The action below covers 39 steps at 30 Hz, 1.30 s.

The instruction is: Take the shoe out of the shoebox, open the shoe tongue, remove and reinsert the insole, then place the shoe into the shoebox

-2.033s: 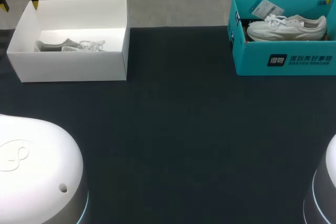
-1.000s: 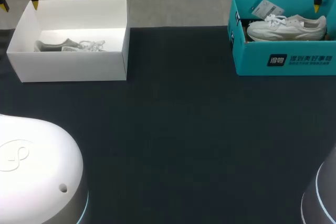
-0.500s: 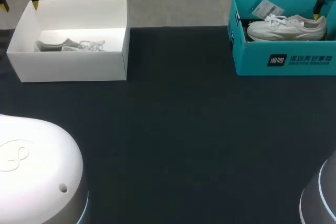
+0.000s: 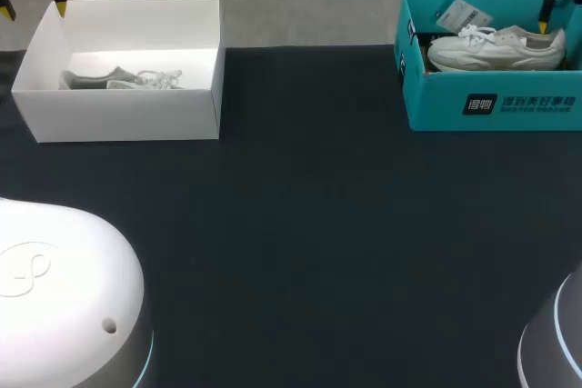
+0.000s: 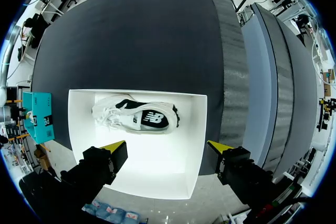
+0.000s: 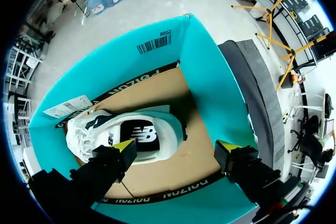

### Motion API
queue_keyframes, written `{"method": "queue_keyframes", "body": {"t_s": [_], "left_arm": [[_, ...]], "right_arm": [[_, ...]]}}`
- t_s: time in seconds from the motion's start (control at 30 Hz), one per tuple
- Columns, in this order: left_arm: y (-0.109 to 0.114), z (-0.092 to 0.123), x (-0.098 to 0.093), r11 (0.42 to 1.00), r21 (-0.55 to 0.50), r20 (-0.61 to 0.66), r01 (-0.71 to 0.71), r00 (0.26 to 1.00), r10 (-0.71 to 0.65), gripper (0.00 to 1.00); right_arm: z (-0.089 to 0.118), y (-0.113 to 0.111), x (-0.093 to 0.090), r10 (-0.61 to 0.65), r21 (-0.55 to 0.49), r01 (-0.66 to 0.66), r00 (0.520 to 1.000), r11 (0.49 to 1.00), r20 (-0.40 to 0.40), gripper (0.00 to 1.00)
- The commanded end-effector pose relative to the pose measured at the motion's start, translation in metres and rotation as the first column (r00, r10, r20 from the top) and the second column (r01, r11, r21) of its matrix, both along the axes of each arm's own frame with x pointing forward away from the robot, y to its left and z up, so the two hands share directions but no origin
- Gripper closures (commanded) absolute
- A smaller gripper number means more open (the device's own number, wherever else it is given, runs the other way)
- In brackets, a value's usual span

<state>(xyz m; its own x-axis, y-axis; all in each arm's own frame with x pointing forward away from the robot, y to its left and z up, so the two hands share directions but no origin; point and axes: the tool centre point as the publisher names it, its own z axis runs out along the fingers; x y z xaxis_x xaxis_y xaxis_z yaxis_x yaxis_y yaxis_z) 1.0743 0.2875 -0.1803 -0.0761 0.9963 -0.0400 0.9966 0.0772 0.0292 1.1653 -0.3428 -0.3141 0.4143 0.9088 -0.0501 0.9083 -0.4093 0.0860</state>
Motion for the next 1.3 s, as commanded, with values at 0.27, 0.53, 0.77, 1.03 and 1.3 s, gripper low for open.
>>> {"method": "queue_keyframes", "body": {"t_s": [0.27, 0.53, 0.77, 1.03, 1.3], "left_arm": [[0.000, 0.000, -0.001, 1.000, 0.003, 0.003, -0.001, 1.000, 0.001, 0.00], [0.000, 0.000, -0.001, 1.000, 0.003, 0.003, -0.001, 1.000, 0.001, 0.00], [0.000, 0.000, -0.001, 1.000, 0.003, 0.003, -0.001, 1.000, 0.001, 0.00], [0.000, 0.000, -0.001, 1.000, 0.003, 0.003, -0.001, 1.000, 0.001, 0.00], [0.000, 0.000, -0.001, 1.000, 0.003, 0.003, -0.001, 1.000, 0.001, 0.00]], "right_arm": [[-0.029, 0.004, -0.003, -0.013, -0.020, 0.012, 0.999, 1.000, -0.034, 0.00], [-0.044, 0.001, -0.004, -0.036, -0.028, 0.034, 0.998, 0.999, -0.058, 0.15], [-0.052, 0.000, -0.006, -0.046, -0.037, 0.043, 0.997, 0.998, -0.069, 0.58], [-0.056, 0.002, -0.006, -0.057, -0.050, 0.053, 0.995, 0.997, -0.078, 0.78], [-0.048, 0.004, -0.005, -0.068, -0.065, 0.063, 0.994, 0.996, -0.081, 1.00]]}}
